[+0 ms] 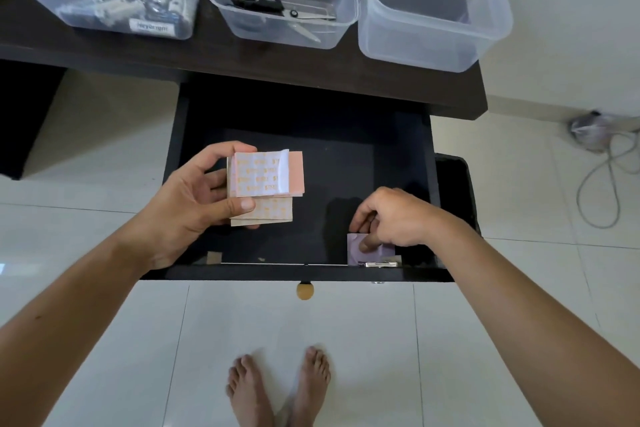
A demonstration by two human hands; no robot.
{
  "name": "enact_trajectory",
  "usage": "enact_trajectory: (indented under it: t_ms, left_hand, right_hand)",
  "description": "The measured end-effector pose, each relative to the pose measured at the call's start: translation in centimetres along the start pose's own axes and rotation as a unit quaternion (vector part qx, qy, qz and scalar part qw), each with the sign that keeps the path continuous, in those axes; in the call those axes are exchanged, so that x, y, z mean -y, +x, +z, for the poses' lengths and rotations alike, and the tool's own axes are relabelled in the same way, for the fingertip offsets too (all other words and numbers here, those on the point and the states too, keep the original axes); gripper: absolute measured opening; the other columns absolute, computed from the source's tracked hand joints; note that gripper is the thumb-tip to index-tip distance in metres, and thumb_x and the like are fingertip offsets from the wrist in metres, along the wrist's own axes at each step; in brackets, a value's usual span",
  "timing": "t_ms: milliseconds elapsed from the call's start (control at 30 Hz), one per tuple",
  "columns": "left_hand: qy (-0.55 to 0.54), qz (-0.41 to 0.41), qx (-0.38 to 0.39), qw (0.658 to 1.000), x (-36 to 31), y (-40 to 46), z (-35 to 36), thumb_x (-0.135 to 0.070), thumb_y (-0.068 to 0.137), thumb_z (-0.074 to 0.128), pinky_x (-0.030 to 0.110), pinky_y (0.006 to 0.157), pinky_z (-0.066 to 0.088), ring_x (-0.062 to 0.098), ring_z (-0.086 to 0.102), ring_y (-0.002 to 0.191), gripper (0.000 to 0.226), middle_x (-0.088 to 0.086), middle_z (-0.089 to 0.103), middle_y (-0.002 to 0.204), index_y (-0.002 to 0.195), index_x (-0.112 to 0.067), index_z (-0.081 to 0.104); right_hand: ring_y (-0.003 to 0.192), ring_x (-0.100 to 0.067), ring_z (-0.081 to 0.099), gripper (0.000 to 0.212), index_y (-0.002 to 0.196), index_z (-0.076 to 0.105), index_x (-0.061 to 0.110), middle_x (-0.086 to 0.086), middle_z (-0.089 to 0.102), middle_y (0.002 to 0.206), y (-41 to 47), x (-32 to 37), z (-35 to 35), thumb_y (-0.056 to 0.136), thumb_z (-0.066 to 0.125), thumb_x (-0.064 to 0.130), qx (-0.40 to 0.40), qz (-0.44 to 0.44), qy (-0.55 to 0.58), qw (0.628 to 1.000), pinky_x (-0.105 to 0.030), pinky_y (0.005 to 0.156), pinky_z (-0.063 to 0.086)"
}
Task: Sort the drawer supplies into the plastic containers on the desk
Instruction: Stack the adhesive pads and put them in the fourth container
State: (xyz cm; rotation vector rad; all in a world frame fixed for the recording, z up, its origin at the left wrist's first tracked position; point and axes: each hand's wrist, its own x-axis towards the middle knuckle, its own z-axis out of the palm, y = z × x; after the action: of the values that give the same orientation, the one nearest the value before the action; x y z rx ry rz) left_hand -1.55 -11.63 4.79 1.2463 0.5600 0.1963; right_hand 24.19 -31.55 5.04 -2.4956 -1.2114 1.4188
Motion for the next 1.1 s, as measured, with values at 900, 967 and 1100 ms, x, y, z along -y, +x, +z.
enact_trajectory:
  t_ms: [900, 967, 1100]
  left_hand:
    - [0.049, -0.014, 0.019, 0.999, -0.2, 0.0, 0.3, 0.011, 0.089, 0.075, 0.039, 0.098, 0.061, 0.025, 0.070, 0.122, 0.065, 0.004, 0.075, 0.124, 0.137, -0.029, 0.059]
    - [0.051, -0.012, 0.018, 0.998, -0.2, -0.1, 0.3, 0.011, 0.088, 0.075, 0.041, 0.098, 0.061, 0.026, 0.071, 0.121, 0.064, 0.004, 0.075, 0.122, 0.136, -0.030, 0.059]
    - [0.035, -0.006, 0.021, 0.999, -0.2, -0.2, 0.2, 0.012, 0.088, 0.075, 0.043, 0.099, 0.061, 0.029, 0.070, 0.120, 0.064, 0.008, 0.073, 0.124, 0.138, -0.026, 0.057]
  right_hand:
    - [0.087, -0.013, 0.065, 0.032, 0.104, 0.072, 0.027, -0.003, 0.069, 0.099, -3.7, 6.7, -5.2, 0.094, 0.072, -0.003, -0.079, -0.256, 0.325, 0.907, -0.020, 0.069, 0.054]
    - [0.093, -0.016, 0.067, 0.035, 0.108, 0.076, 0.029, -0.008, 0.072, 0.104, -3.2, 8.0, -5.1, 0.094, 0.073, -0.003, -0.063, -0.283, 0.318, 0.903, -0.024, 0.078, 0.057]
    - [0.094, -0.012, 0.066, 0.030, 0.108, 0.080, 0.034, 0.000, 0.069, 0.099, -1.6, 9.5, -3.8, 0.093, 0.079, 0.007, -0.100, -0.282, 0.245, 0.922, -0.035, 0.096, 0.059]
